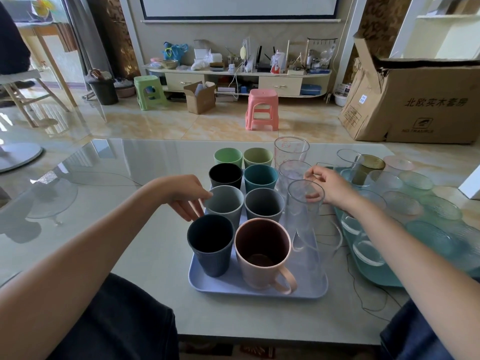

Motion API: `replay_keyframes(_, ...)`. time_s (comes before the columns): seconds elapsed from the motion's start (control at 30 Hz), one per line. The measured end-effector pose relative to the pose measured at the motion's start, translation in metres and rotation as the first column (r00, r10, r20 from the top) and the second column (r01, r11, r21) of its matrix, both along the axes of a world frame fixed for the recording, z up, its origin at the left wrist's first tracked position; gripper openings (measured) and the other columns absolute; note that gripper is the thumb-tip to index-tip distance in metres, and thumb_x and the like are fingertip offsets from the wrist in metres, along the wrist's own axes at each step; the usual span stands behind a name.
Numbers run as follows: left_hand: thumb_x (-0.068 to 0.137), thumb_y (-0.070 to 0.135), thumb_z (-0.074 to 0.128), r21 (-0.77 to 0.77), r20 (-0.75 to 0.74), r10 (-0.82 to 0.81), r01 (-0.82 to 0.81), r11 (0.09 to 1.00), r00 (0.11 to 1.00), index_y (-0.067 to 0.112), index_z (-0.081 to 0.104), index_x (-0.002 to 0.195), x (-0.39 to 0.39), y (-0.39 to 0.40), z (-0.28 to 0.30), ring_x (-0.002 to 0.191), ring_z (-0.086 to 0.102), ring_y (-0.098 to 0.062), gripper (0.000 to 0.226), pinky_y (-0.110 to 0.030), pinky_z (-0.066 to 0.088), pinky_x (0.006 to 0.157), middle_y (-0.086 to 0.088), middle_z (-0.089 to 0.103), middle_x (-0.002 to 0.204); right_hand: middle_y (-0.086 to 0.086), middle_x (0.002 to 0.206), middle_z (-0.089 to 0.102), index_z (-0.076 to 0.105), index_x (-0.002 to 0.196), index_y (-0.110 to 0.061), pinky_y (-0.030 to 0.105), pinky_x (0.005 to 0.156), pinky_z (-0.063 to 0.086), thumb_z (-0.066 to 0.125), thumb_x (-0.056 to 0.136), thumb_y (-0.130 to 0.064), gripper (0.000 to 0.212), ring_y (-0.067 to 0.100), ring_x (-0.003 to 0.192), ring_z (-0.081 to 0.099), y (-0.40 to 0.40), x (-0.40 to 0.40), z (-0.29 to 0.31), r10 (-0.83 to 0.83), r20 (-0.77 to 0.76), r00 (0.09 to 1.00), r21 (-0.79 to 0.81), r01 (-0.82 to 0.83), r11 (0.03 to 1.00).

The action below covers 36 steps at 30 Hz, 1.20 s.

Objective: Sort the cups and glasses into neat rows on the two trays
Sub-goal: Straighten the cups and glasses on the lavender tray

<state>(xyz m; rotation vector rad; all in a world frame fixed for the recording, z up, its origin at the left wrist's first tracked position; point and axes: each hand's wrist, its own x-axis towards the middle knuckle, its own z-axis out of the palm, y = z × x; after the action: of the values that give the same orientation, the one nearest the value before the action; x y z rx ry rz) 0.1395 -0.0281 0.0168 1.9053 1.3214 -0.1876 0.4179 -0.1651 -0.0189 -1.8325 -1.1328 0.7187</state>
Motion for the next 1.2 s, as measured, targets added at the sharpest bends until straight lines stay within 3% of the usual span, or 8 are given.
replay_keyframes(0.13,0.096,0.027,0.05,0.004,-0.005,-0.008,0.008,1.0,1.0,0.009,0.061,0.084,0.001,0.0,0.0,0.064,0.072,-0.02,0.024,-0.033,0.061,0.068,-0.007,0.072,0.078,-0.004,0.077,0.057,0.054,0.078,-0.027,0.039,0.066,0.057,0.059,0.089,-0.003,0.027,0.025,0.069,0.06,0.0,-0.002,0.001,-0.009,0.063,0.998,-0.009,0.01,1.0)
replay_keyframes(0.33,0.096,0.028,0.05,0.0,-0.006,0.001,-0.001,1.0,1.0,0.009,0.061,0.085,0.001,0.0,-0.001,0.062,0.072,-0.019,0.025,-0.031,0.061,0.063,-0.008,0.072,0.079,0.001,0.088,0.059,0.058,0.091,-0.019,0.016,0.039,0.047,0.057,0.091,-0.008,0.011,0.021,0.07,0.059,0.0,-0.002,0.002,-0.025,0.056,0.998,-0.026,0.026,0.999)
replay_keyframes(0.47,0.097,0.036,0.045,-0.026,0.009,0.033,-0.032,0.999,0.999,0.005,0.064,0.094,-0.002,0.0,-0.004,0.069,0.072,-0.023,0.037,-0.034,0.061,0.067,-0.01,0.072,0.083,0.003,0.114,0.055,0.054,0.113,-0.022,0.023,0.049,0.051,0.045,0.098,-0.03,0.019,0.023,0.075,0.066,-0.006,0.0,0.006,-0.08,0.035,0.996,-0.047,0.082,0.996)
replay_keyframes(0.57,0.099,0.036,0.039,-0.047,0.023,0.091,-0.09,0.995,0.996,-0.001,0.063,0.102,-0.009,0.003,-0.009,0.06,0.071,-0.021,0.044,-0.034,0.061,0.066,-0.013,0.071,0.081,0.011,0.106,0.059,0.046,0.107,-0.015,0.03,0.048,0.055,0.044,0.098,-0.027,0.015,0.024,0.064,0.067,-0.022,0.005,0.016,-0.17,0.148,0.974,-0.082,0.184,0.98)
replay_keyframes(0.77,0.099,0.022,0.042,-0.086,-0.005,0.133,-0.133,0.987,0.991,-0.003,0.062,0.092,-0.031,0.001,-0.034,0.044,0.065,-0.018,0.033,-0.028,0.058,0.051,-0.011,0.068,0.063,0.021,0.066,0.064,0.051,0.095,0.003,0.026,0.032,0.048,0.038,0.101,-0.024,0.03,0.028,0.042,0.064,-0.072,-0.007,0.007,-0.021,0.123,0.992,-0.649,0.096,0.755)
replay_keyframes(0.87,0.09,0.0,0.047,-0.146,-0.012,0.081,-0.082,0.986,0.997,-0.002,0.061,0.075,-0.036,-0.011,-0.046,0.042,0.064,-0.016,0.02,-0.024,0.053,0.044,-0.007,0.067,0.053,0.022,0.062,0.063,0.051,0.089,0.002,0.028,0.033,0.05,0.032,0.101,-0.022,0.033,0.027,0.037,0.062,-0.086,-0.023,-0.014,0.041,0.04,0.998,-0.755,0.004,0.655)
replay_keyframes(1.03,0.087,-0.005,0.051,-0.141,0.058,0.117,-0.108,0.984,0.991,0.002,0.064,0.07,-0.039,-0.013,-0.063,0.043,0.062,-0.012,0.022,-0.026,0.056,0.049,-0.004,0.064,0.048,0.021,0.062,0.061,0.045,0.086,0.0,0.032,0.039,0.054,0.033,0.101,-0.023,0.03,0.025,0.038,0.061,-0.103,-0.046,-0.042,0.063,-0.074,0.995,-0.689,-0.097,0.718)
replay_keyframes(1.2,0.08,0.0,0.067,-0.055,0.118,0.206,-0.201,0.978,0.971,-0.004,0.066,0.069,-0.038,-0.007,-0.078,0.048,0.063,-0.018,0.011,-0.032,0.059,0.058,-0.009,0.064,0.053,0.016,0.059,0.062,0.047,0.079,-0.002,0.027,0.035,0.049,0.041,0.098,-0.019,0.026,0.022,0.036,0.06,-0.112,-0.051,-0.056,0.053,0.01,0.999,-0.552,-0.039,0.833)
